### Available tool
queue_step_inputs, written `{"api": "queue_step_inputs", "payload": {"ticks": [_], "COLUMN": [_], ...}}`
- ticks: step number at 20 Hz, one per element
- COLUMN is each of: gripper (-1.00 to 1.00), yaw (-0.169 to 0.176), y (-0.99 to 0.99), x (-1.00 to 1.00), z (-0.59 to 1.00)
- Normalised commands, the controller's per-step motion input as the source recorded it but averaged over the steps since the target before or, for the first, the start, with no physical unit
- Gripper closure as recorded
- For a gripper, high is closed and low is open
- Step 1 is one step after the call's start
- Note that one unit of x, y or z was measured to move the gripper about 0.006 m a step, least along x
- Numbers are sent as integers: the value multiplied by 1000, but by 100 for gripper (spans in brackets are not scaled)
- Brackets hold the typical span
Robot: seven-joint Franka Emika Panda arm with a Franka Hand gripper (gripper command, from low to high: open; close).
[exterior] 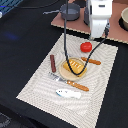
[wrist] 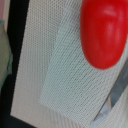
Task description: Interact with the objects in diverse but meaningful ways.
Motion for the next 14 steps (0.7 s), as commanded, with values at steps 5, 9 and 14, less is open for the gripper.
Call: {"api": "queue_step_inputs", "payload": {"ticks": [5, 9, 14], "gripper": [-100, -100, -100], "yaw": [53, 48, 36], "y": [-86, -96, -238], "x": [14, 1, 2], "z": [-239, -194, -253]}}
